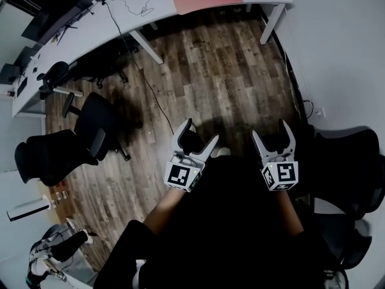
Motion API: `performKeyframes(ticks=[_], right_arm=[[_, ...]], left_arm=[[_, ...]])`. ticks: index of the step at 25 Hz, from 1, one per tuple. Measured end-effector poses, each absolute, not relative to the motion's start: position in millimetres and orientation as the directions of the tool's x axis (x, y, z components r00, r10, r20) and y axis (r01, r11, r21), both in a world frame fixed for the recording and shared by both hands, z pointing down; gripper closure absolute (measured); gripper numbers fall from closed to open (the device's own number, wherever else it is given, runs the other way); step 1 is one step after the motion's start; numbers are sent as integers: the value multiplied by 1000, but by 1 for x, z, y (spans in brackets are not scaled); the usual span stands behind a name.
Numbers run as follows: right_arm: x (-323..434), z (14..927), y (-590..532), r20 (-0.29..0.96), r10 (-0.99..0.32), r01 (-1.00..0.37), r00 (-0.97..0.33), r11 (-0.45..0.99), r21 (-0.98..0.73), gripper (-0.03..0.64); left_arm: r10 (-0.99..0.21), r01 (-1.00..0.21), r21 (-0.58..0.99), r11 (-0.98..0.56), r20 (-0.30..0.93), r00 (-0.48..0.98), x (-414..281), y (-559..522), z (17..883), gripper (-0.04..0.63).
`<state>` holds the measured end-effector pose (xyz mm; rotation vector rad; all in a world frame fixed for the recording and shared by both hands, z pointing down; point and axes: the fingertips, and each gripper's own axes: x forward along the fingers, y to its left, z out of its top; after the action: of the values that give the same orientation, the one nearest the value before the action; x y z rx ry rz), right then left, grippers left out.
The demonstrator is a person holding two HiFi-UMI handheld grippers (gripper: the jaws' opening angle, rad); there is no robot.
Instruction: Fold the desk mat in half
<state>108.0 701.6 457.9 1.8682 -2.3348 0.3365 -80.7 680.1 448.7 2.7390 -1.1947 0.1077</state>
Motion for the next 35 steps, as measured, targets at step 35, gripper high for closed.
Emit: performKeyframes(ticks=[35], right_arm=[[41, 439, 339, 447, -835, -940, -322, 340, -43, 233]], left_arm=[[-762, -758, 210, -618, 79, 643, -129, 310, 453, 236]])
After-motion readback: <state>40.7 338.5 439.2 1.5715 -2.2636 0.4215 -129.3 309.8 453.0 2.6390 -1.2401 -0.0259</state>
